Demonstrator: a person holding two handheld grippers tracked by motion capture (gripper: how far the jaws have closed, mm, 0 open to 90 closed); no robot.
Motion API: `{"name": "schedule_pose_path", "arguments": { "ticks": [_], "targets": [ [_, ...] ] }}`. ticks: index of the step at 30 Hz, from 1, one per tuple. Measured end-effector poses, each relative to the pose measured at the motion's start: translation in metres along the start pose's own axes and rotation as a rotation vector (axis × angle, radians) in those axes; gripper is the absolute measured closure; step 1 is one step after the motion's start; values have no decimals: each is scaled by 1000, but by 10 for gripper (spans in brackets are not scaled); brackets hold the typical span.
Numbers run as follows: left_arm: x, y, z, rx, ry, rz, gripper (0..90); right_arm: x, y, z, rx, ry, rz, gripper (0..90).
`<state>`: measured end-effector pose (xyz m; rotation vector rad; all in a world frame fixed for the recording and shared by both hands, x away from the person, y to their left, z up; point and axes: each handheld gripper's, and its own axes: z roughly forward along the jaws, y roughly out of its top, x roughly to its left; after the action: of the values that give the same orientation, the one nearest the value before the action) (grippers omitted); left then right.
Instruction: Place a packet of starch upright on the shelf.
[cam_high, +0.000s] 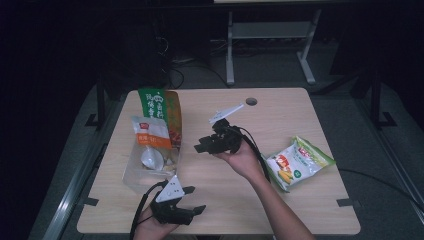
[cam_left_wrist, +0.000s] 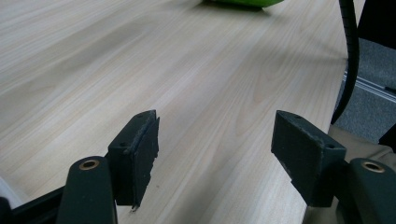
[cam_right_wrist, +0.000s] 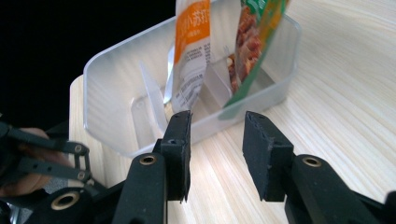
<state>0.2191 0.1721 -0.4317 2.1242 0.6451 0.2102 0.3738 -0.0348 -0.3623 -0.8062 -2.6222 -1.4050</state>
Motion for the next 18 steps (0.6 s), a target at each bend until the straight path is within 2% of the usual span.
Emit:
{"name": "schedule_pose_path", "arguments": {
  "ticks": [10, 11, 14, 18],
  "targets": [
    [-1, 0, 4, 11, -5, 5, 283, -11, -24, -24, -16, 13, 37, 584],
    [-1, 0, 4, 9, -6, 3, 282, -13, -31, -31, -15, 6, 41, 573],
    [0, 0, 4, 13, -6, 16, 281, -15, -37, -39, -17, -3, 54, 569],
    [-1, 0, 4, 12, -7, 10, 281, -18, -46, -49, -15, -22, 67, 562]
  ]
}}
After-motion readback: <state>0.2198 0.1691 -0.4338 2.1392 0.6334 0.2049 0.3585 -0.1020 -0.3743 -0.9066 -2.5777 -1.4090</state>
